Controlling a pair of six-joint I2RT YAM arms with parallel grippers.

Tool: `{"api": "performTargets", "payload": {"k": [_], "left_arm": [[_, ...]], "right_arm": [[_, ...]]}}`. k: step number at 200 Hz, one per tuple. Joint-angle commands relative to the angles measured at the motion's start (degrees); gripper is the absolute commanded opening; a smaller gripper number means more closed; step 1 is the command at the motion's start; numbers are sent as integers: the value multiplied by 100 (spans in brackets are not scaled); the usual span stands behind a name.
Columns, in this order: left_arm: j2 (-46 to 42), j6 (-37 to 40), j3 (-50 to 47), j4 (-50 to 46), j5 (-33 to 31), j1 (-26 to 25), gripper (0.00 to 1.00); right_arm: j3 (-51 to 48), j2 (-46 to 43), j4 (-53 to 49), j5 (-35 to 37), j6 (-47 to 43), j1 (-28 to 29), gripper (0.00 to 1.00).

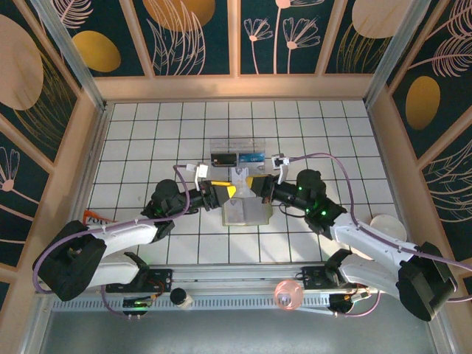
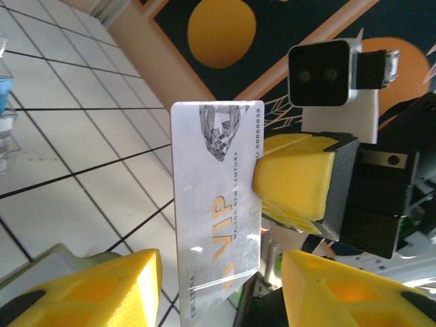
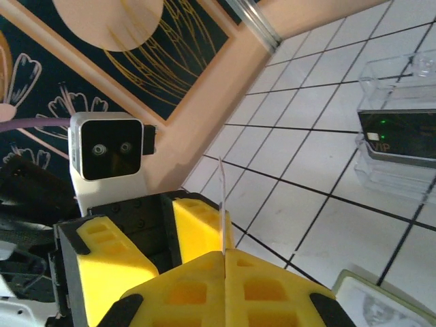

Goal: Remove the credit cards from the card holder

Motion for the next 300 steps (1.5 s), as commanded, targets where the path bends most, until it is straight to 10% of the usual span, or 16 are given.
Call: {"api": "performTargets", "payload": {"k": [1, 90, 194, 247, 300], "left_arm": [[-39, -145, -22, 660, 246, 38, 44], [-81, 132, 372, -48, 246, 38, 0], [1307, 4364, 4253, -6526, -1067, -179, 0], [2348, 7241, 6439, -8513, -1508, -179, 0], [3901, 8070, 8393, -10041, -2095, -175, 0]], "right_arm": [[-79, 17, 703, -324, 261, -37, 0], [-33, 138, 142, -11, 201, -24, 0], [58, -2109, -3094, 2932, -455, -141, 15], [-116, -2399, -3529, 2872, -331, -550, 17], [-105, -2423, -3714, 2679, -364, -856, 17]]}}
